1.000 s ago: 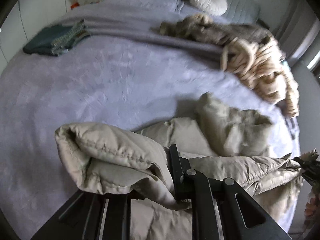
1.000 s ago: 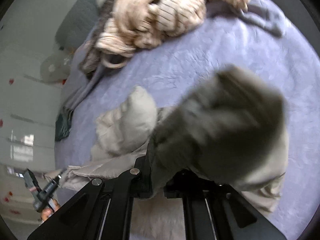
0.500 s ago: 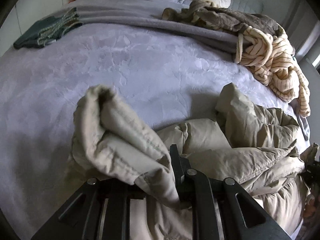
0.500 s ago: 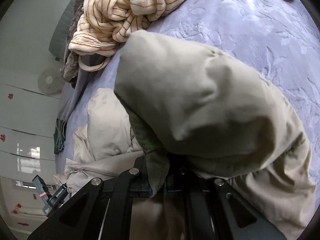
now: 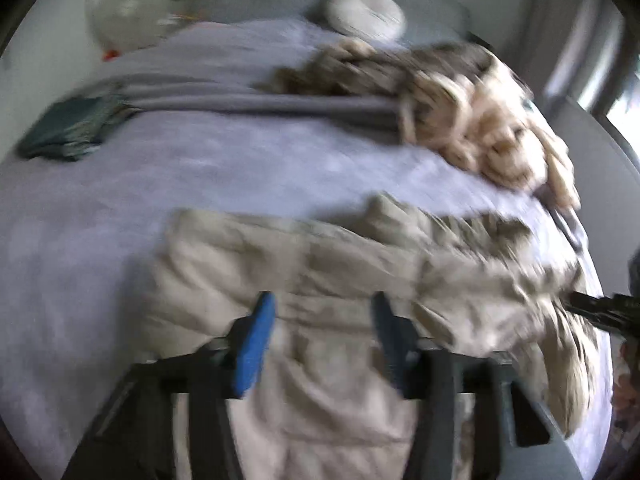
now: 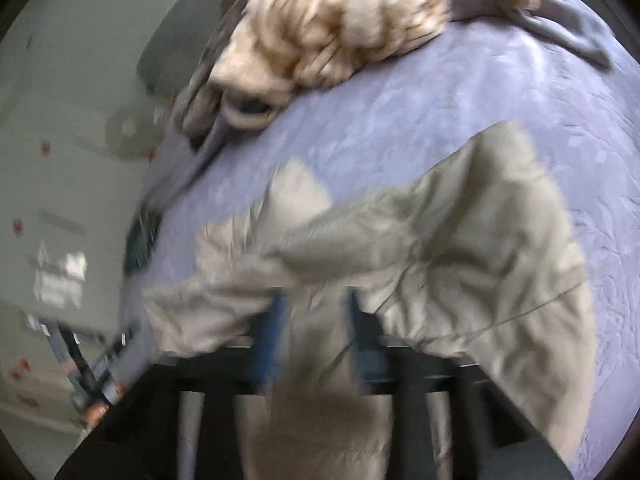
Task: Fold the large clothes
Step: 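Open both tools and release the folded hem onto the coat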
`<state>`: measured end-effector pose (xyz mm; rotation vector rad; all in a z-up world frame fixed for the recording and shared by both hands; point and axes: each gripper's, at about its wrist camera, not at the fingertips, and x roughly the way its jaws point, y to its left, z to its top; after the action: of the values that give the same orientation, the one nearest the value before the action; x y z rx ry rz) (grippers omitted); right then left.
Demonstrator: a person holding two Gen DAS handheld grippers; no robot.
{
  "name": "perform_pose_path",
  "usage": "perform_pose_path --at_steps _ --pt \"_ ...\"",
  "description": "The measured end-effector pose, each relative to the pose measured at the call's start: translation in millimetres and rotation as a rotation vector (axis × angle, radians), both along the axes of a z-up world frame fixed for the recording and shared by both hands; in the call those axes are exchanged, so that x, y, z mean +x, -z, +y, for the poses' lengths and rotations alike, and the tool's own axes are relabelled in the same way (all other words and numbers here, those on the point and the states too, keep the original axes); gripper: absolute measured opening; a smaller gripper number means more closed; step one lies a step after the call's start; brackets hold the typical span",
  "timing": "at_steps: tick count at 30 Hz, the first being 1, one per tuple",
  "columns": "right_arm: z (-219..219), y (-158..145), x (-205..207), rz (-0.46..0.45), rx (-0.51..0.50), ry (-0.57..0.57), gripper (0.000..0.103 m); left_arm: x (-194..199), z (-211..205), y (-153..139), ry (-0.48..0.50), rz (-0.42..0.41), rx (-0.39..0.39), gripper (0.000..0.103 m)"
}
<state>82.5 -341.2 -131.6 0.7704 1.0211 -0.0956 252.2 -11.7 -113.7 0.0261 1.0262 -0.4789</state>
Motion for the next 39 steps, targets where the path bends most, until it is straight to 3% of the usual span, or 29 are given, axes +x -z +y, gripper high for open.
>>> perform_pose_path --at_steps 1,5,10,13,16,21,25,29,33,39 --pt "11.0 4.7 5.4 0.005 -0.005 -0.044 0.019 -4.2 -13.8 8.5 0.032 0.009 0.007 0.038" --pt "43.1 31.2 26.5 0.049 -0.085 -0.146 0.018 -19.5 -53.6 42.2 0.068 -0.015 0.091 0.038" --pt "45.3 58.7 49.0 0.063 -0.169 -0.160 0.000 -0.4 -67.7 72.7 0.026 -0.033 0.125 0.038" --pt "35.7 64.8 58.8 0.069 -0.141 -0.148 0.000 13.8 -66.1 73.9 0.022 0.000 0.117 0.038" --pt "26.0 52.8 60.5 0.071 -0.131 -0.158 0.000 31.4 -47.1 61.3 -0.024 -0.021 0.124 0.038" --pt "-26.6 24.8 35.8 0.106 -0.286 -0.035 0.000 75.6 5.9 66.6 -0.164 -0.032 0.207 0.038" --pt "-67.7 35.7 23.8 0.156 -0.284 0.098 0.000 94.8 24.9 94.1 -0.219 0.042 0.198 0.043" --pt "-74.9 59.6 32.0 0.177 -0.269 0.117 0.000 102.9 16.4 108.5 -0.227 0.040 0.210 0.044" --pt "-76.8 63.3 36.3 0.175 -0.282 0.118 0.000 105.7 21.4 111.7 -0.234 0.045 0.201 0.044" --pt "-69.9 46.9 41.9 0.188 -0.278 0.148 0.003 94.3 18.1 85.2 -0.230 0.027 0.259 0.044"
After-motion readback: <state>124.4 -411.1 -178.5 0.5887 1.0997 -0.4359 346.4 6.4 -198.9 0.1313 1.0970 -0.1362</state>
